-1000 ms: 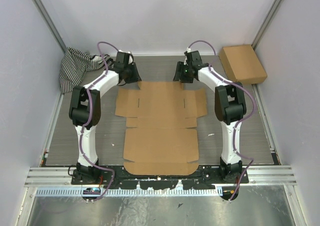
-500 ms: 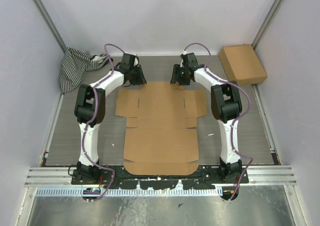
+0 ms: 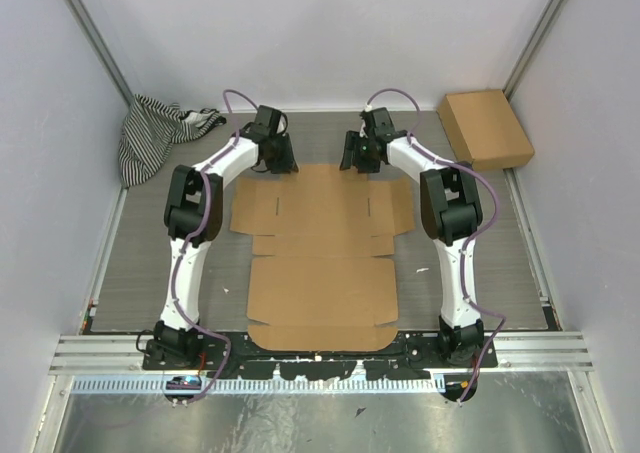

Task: Fold the paper box

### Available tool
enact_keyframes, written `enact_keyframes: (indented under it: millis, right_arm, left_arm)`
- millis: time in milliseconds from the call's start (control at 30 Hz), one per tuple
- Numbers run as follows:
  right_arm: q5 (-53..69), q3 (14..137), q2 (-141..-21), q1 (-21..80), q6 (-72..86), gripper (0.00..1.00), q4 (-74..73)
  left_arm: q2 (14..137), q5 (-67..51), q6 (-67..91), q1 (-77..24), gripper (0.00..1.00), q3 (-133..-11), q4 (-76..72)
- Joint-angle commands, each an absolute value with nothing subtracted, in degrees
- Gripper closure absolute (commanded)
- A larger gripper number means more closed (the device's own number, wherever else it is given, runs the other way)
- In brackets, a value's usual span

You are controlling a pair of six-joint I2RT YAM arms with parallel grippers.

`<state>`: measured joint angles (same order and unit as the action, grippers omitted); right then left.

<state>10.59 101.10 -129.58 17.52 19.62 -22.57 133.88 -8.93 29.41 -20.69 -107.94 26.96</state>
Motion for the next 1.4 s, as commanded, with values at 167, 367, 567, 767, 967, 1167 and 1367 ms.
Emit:
enact_keyframes:
  millis: [167, 367, 567, 767, 967, 1167, 1367]
  right_arm:
    - [5.0, 104.71, -120.53, 17.32, 19.16, 0.32, -25.57]
    - [0.85, 103.33, -110.33, 16.5, 18.31, 0.28, -30.75]
    - [-2.68, 86.82, -97.07, 16.53, 19.8, 0.25, -32.87]
    - [0.41, 61.21, -82.59, 16.54, 24.43, 0.25, -25.55]
    - [2.59, 46.76, -73.83, 16.76, 27.11, 0.24, -19.07]
    - [4.26, 42.63, -75.35, 16.85, 28.21, 0.23, -15.94]
    - [7.19, 40.62, -77.54, 16.92, 28.0, 0.26, -12.27]
  left_arm:
    - [126.55, -4.09, 27.22, -19.87, 0.56, -107.95, 33.06]
    - [113.08, -1.79, 26.72, -19.03, 0.47, -100.71, 33.53]
    - [96.52, -0.19, 28.28, -18.92, 0.41, -80.22, 29.21]
    - [83.28, -3.23, 32.65, -18.94, 0.38, -58.92, 22.19]
    - [74.9, -3.74, 36.01, -18.64, 0.3, -47.29, 16.67]
    - [76.51, -4.48, 37.14, -18.63, 0.26, -43.18, 13.79]
    - [81.28, -6.85, 37.43, -18.64, 0.26, -41.46, 10.97]
